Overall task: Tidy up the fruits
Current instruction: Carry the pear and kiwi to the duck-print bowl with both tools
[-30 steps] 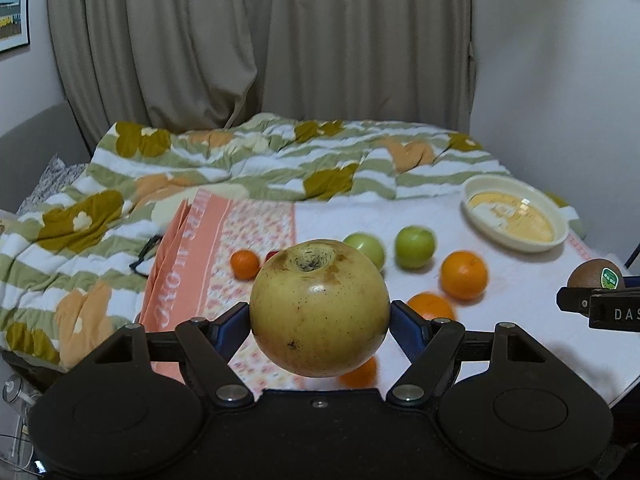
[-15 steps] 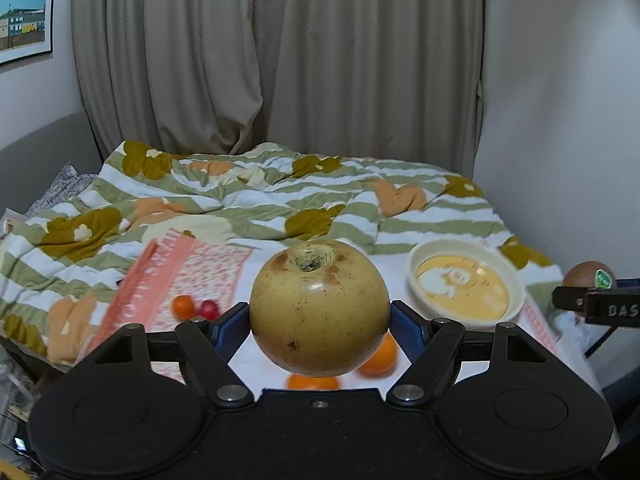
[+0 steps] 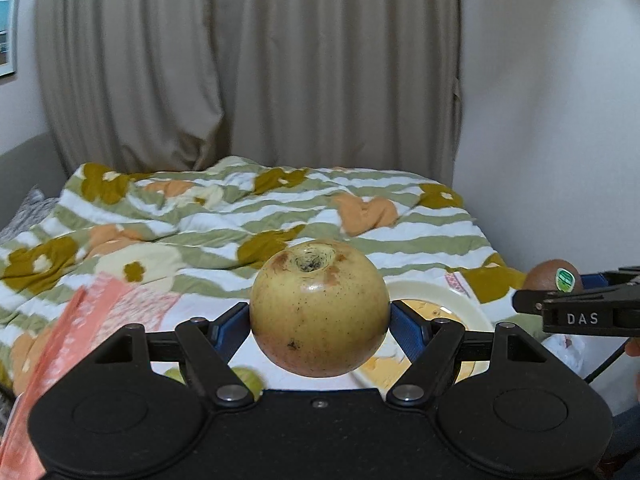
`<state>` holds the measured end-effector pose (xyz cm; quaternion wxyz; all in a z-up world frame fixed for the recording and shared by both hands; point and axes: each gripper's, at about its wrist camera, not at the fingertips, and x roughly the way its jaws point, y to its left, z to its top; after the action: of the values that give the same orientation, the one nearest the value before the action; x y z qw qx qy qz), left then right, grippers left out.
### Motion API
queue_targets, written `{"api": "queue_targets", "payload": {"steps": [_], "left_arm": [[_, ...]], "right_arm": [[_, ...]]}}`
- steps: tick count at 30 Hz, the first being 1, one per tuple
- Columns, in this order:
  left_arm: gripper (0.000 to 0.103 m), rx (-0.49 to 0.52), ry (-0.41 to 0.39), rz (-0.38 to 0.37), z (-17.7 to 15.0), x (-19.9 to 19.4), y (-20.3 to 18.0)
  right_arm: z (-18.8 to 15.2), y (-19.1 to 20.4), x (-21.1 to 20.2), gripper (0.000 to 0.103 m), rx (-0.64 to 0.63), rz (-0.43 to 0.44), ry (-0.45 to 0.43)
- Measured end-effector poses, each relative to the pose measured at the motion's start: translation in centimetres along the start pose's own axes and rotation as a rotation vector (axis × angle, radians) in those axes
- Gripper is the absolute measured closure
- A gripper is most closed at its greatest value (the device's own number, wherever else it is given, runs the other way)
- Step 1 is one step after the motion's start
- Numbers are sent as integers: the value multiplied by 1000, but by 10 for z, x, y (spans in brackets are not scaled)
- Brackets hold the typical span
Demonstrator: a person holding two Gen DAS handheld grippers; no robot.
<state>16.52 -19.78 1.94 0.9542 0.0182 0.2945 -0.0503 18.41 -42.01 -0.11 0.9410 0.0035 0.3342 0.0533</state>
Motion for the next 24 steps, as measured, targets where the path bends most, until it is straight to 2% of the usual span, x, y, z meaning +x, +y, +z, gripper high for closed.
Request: {"api": "queue_targets", "payload": {"steps": [8, 15, 24], "left_arm": [[24, 86, 50, -70, 16, 72, -33], [24, 149, 116, -120, 12, 136, -51], [24, 230, 166, -184, -1, 193, -69]], "right_arm": [[22, -23, 51, 22, -15, 4, 27], [30, -38, 87, 22, 15, -9, 63], [31, -51, 120, 22, 44, -24, 102]]}}
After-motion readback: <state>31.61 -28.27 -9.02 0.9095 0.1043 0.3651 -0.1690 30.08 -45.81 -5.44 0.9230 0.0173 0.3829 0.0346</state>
